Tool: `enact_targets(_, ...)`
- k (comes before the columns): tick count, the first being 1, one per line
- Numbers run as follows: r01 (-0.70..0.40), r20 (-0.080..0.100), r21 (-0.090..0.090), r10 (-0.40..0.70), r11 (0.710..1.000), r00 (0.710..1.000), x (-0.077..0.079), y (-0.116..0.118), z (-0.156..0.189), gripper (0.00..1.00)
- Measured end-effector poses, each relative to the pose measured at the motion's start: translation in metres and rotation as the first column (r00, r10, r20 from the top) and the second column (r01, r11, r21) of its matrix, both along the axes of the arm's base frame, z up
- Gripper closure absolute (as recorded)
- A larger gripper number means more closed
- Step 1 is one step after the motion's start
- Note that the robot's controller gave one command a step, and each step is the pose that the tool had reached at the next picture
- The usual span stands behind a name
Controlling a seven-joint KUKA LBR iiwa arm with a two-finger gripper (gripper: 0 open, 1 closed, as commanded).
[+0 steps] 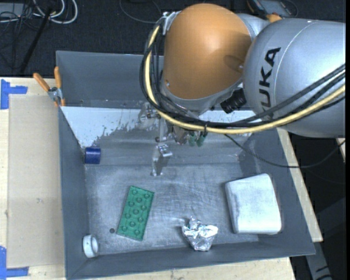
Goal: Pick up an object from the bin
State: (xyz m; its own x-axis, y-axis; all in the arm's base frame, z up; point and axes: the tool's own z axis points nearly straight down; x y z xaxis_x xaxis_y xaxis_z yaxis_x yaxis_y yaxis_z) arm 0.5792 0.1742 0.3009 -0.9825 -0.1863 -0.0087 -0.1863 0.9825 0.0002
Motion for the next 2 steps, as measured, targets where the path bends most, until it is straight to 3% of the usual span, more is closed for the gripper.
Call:
enact_targets(1,-0.287,-0.018,-0.001,0.287,0.958,0.958,-0.063,0.028,-0.153,0.00)
enact_targets(2,-0.532,-0.010,-0.001,0.532,0.847,0.847,-0.074,0.011,-0.226,0.00)
